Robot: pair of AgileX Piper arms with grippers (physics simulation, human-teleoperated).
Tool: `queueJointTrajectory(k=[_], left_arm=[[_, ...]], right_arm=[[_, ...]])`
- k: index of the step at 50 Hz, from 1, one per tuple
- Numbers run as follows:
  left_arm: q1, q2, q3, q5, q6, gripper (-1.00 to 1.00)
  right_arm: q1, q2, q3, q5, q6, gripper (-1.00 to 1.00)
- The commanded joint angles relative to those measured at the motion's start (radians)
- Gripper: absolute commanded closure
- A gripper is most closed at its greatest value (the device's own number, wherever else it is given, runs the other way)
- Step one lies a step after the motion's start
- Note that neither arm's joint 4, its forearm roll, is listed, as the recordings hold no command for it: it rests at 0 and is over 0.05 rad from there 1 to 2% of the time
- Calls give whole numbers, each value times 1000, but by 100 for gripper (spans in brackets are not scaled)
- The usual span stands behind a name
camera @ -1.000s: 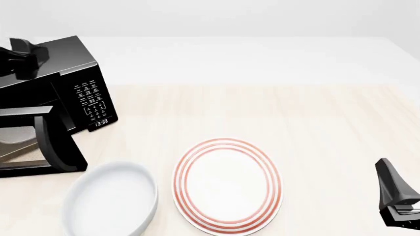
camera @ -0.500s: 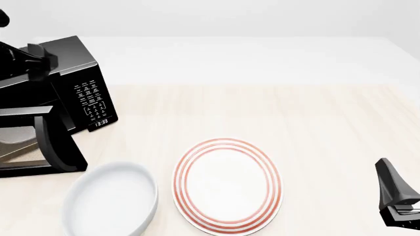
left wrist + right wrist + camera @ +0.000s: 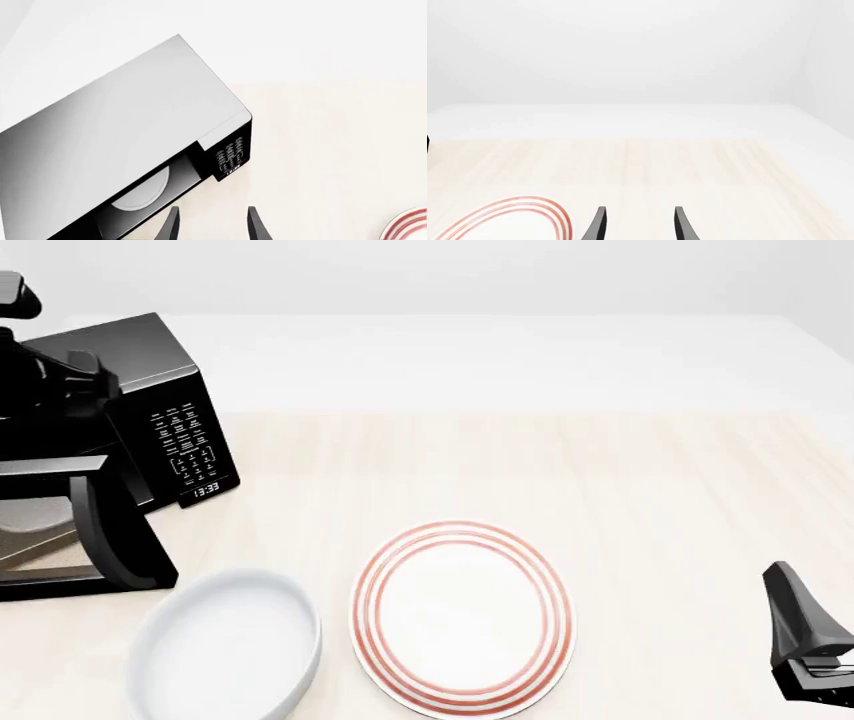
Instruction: Open the microwave.
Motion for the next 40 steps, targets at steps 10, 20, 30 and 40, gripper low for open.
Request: queueJointTrajectory(k=[10, 20, 30, 40], left_arm=[[32, 105, 0, -58, 8, -100], [40, 140, -3, -78, 14, -100], [52, 154, 15, -97, 18, -100], [56, 152, 20, -98, 19, -100]], right_arm=[[0, 0, 0, 0, 0, -100], [0, 0, 0, 0, 0, -100], [0, 0, 0, 0, 0, -100], [0, 0, 0, 0, 0, -100]])
